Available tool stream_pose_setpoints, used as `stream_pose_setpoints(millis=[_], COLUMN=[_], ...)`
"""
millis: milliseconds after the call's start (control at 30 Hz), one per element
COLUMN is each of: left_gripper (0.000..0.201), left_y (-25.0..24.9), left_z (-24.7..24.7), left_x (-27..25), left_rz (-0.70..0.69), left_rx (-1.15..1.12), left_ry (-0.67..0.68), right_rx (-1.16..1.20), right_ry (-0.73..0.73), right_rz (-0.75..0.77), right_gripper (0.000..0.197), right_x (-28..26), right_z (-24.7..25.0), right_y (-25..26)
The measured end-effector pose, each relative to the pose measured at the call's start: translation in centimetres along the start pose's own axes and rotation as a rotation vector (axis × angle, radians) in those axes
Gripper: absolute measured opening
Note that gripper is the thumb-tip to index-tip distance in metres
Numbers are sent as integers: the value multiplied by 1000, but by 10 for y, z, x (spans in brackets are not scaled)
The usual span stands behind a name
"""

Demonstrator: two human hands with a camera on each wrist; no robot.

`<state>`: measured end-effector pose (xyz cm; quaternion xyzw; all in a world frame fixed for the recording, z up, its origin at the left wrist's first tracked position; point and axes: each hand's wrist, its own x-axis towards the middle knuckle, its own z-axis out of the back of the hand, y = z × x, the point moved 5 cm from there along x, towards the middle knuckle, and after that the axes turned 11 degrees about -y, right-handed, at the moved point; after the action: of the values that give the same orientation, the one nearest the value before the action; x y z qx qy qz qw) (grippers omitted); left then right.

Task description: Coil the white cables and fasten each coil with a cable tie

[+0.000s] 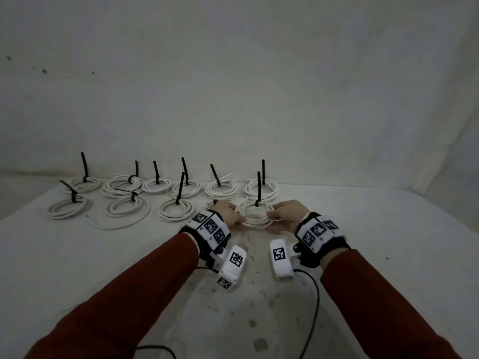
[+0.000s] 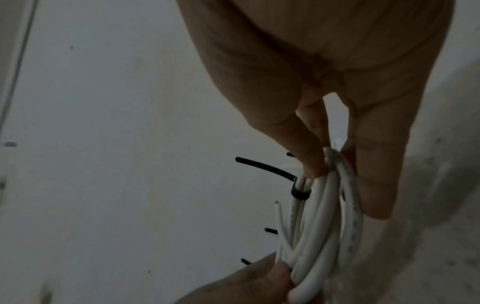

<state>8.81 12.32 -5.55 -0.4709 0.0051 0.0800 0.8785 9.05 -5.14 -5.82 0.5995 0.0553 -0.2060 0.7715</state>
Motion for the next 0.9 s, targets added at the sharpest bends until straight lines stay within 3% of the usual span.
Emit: stream_pose_setpoints(millis=[200,467,633,733,900], left_gripper=[37,44,54,39,34], left_y=[-16,-16,-17,-18,-24], left_z=[-11,-13,-12,-12,-5], left_x=[5,7,2,-3,-14], left_rz=[-64,-136,-148,-152,-179], left_rx=[528,677,695,690,632], left_ry=[46,86,61,68,51], right_rx=[-198,-859,-853,-683,-598], right_ry=[-63,-136,-105,-22,-37], right_rz=[-34,308,250,227,270], right_gripper=[18,48,36,20,21], right_x=[21,28,27,27,4], right_z=[-6,-9,-14,-16,-10], right_y=[2,20,17,13,14])
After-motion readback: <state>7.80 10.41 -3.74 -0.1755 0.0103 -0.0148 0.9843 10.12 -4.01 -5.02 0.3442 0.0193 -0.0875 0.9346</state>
